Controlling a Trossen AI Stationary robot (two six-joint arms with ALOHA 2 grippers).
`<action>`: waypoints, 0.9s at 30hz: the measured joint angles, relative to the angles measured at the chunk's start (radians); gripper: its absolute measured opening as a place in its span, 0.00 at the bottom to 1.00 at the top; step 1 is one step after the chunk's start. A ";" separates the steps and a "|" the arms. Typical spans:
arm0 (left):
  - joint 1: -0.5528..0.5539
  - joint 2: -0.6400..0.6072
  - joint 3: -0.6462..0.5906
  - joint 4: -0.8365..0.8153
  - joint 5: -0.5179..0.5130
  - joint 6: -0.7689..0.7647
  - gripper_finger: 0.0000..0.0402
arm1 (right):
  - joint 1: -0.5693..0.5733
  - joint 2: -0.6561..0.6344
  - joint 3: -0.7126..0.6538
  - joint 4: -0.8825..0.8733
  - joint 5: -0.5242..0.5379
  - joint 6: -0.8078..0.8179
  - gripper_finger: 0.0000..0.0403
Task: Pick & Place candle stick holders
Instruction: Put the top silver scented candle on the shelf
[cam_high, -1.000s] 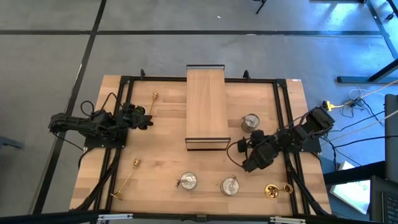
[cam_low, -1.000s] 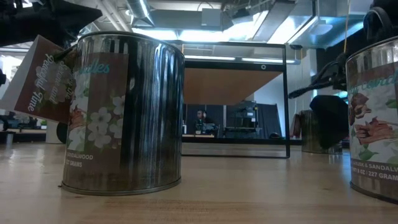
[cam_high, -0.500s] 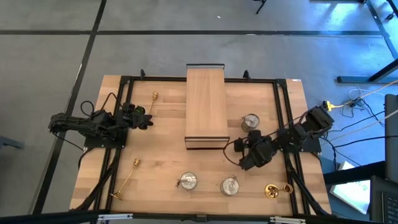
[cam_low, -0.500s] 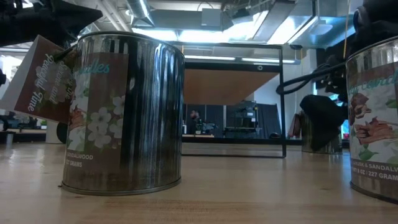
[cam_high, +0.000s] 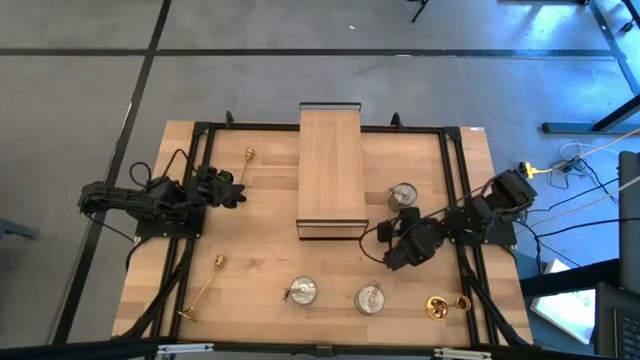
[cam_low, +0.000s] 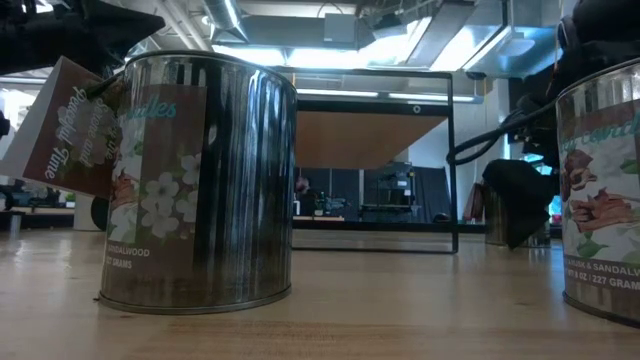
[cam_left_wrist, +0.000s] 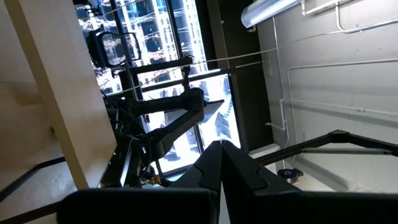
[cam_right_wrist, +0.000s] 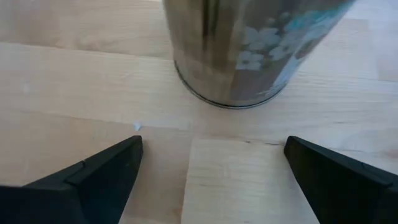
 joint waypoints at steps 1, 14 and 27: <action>0.000 0.000 0.000 0.000 0.000 0.000 0.00 | -0.002 0.000 0.000 -0.002 -0.001 0.001 0.99; 0.000 0.000 0.000 0.000 -0.009 0.001 0.00 | -0.045 -0.088 -0.004 -0.080 -0.023 -0.067 0.99; 0.000 0.000 0.000 0.000 -0.012 0.009 0.00 | -0.121 -0.114 -0.018 -0.121 0.053 -0.286 0.99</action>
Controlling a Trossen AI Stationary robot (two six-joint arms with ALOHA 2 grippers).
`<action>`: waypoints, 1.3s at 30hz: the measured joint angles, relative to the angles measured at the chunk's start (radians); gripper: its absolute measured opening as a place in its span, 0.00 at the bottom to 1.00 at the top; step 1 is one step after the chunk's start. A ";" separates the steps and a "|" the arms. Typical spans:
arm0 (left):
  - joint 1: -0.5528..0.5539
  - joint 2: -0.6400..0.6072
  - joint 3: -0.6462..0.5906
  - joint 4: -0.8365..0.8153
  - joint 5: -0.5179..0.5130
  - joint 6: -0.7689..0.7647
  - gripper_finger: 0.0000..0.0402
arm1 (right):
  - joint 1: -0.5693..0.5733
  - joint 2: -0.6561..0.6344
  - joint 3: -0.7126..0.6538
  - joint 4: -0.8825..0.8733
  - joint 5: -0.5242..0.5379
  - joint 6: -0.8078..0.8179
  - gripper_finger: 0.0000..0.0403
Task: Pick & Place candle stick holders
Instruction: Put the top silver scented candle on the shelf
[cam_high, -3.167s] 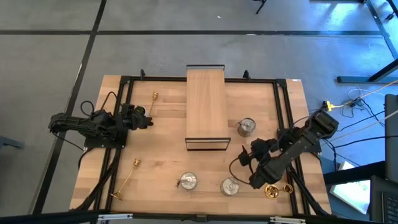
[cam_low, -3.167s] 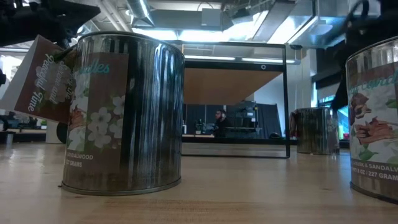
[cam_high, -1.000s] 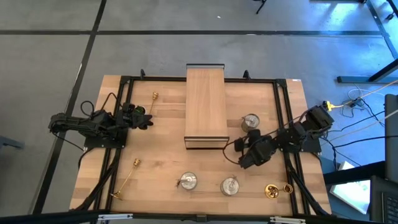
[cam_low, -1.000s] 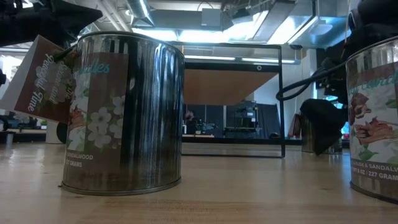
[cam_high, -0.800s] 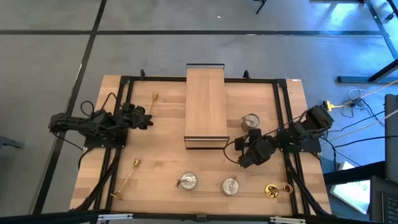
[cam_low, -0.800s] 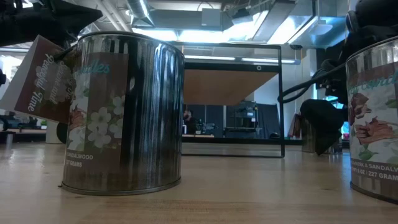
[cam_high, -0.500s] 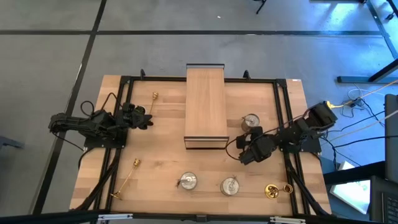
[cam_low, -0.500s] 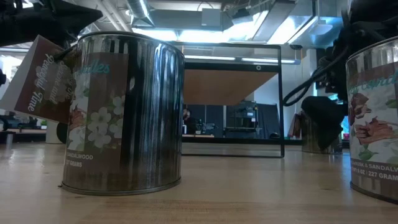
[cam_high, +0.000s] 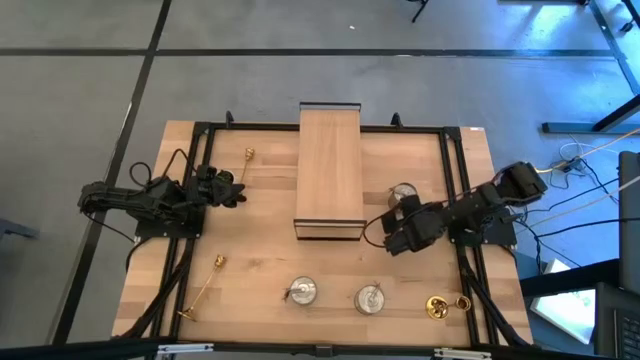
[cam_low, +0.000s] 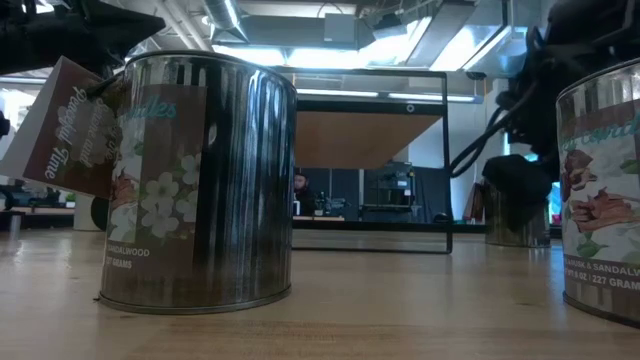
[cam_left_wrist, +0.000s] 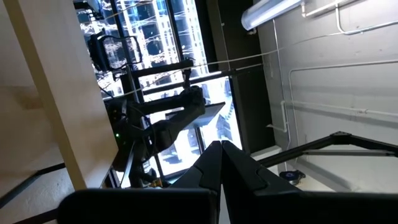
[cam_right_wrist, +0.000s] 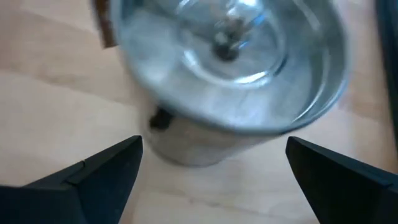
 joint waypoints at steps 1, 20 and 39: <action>0.000 0.000 0.000 0.000 0.000 0.000 0.00 | -0.006 0.000 -0.003 0.003 0.005 0.008 0.99; 0.000 0.000 0.000 0.023 -0.005 0.000 0.00 | -0.049 0.000 -0.079 -0.017 0.030 0.345 0.99; 0.000 0.000 0.000 0.016 -0.004 0.022 0.00 | -0.070 0.000 -0.073 -0.017 0.063 0.398 0.99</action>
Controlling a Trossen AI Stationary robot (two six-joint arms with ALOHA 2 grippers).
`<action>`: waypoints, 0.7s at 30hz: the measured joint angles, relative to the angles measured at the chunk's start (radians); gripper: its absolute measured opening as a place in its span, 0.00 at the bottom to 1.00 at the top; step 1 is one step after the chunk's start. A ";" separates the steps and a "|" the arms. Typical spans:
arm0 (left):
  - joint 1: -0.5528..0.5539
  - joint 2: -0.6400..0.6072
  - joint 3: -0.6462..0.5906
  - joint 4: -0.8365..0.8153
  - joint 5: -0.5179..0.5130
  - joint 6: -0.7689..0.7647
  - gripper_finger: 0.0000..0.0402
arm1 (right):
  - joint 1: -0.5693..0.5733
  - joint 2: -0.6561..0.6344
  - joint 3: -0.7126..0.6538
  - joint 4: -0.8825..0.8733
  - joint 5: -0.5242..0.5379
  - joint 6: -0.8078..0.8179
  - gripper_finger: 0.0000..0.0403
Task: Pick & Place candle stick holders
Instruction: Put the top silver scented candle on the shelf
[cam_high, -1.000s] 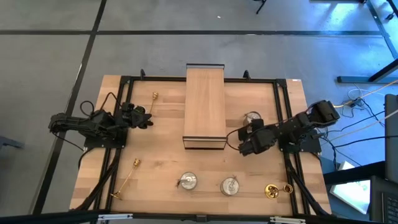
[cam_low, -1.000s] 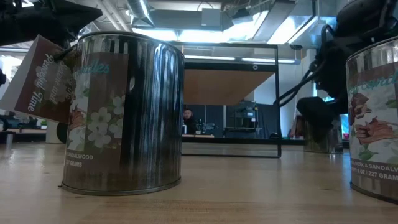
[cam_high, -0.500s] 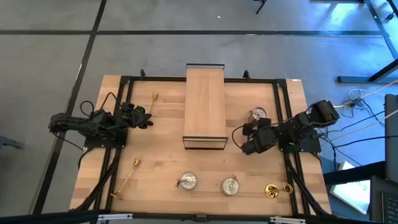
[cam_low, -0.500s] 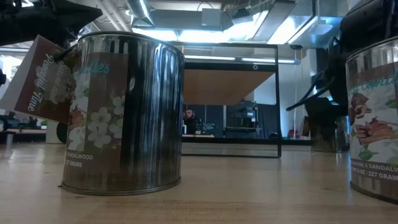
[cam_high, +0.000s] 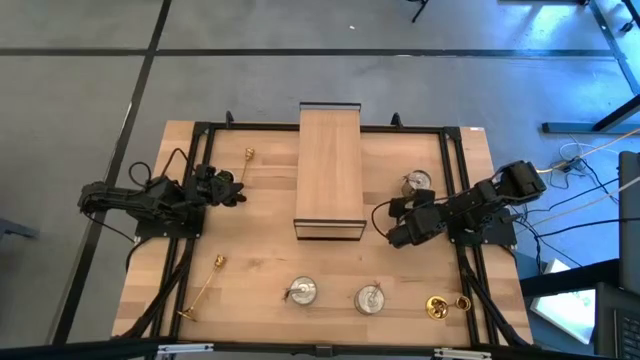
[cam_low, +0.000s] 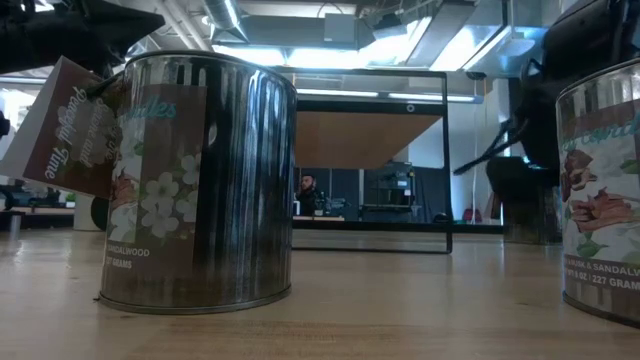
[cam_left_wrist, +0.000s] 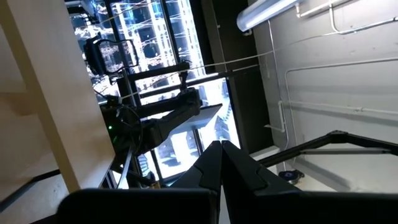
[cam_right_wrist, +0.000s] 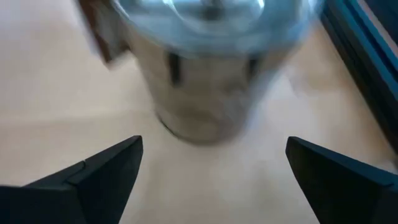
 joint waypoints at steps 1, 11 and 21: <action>0.000 0.000 0.000 -0.002 0.000 -0.001 0.00 | -0.002 0.000 0.000 0.017 0.019 0.001 0.99; 0.000 0.000 0.000 0.005 0.025 -0.005 0.00 | -0.009 0.000 0.000 0.005 0.020 -0.137 0.99; 0.000 0.000 0.000 0.001 0.026 0.012 0.00 | -0.023 0.000 0.030 -0.126 -0.104 -0.112 0.99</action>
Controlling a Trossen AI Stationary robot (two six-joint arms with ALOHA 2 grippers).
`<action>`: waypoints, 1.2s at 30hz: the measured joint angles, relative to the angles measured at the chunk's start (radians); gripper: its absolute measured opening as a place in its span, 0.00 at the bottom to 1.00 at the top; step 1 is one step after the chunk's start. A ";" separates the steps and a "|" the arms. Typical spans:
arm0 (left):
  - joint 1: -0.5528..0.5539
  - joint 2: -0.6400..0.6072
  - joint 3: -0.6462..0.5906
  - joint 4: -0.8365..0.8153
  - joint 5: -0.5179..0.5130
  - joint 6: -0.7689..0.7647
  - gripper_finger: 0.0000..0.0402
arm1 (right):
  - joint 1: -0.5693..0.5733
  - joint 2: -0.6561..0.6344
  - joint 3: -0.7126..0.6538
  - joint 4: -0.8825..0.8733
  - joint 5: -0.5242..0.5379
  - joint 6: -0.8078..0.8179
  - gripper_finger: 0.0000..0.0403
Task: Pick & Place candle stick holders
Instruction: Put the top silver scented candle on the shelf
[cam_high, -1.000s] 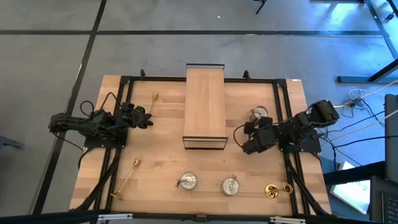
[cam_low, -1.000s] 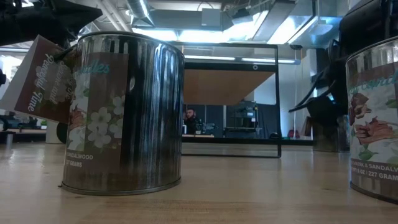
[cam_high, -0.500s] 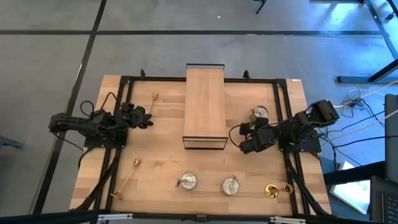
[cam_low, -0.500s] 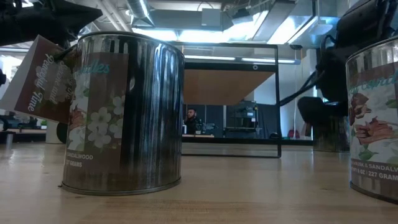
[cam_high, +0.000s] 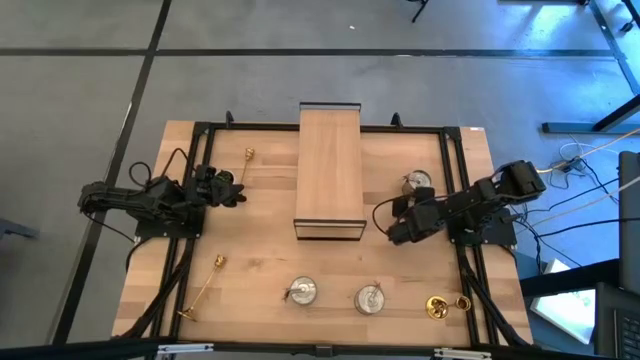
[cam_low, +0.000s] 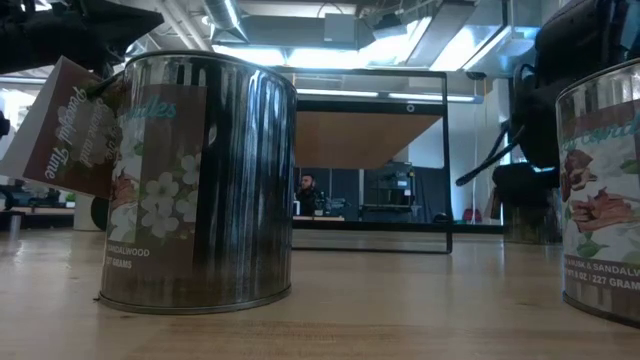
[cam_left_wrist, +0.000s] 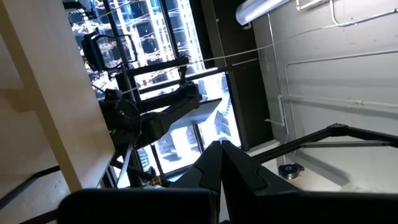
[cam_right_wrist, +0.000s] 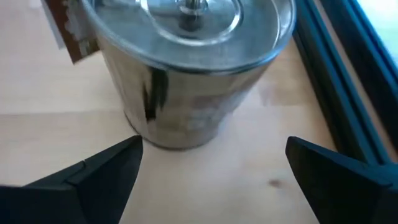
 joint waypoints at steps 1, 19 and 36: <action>0.000 0.000 0.000 0.000 0.000 0.001 0.00 | 0.000 0.000 0.015 -0.021 -0.012 0.001 0.99; 0.000 0.000 0.000 0.013 -0.001 0.037 0.00 | -0.139 -0.316 0.237 -0.279 -0.077 -0.244 0.99; 0.000 0.000 0.000 0.022 0.000 0.065 0.00 | -0.543 -0.496 0.237 -0.184 -0.346 -0.789 0.99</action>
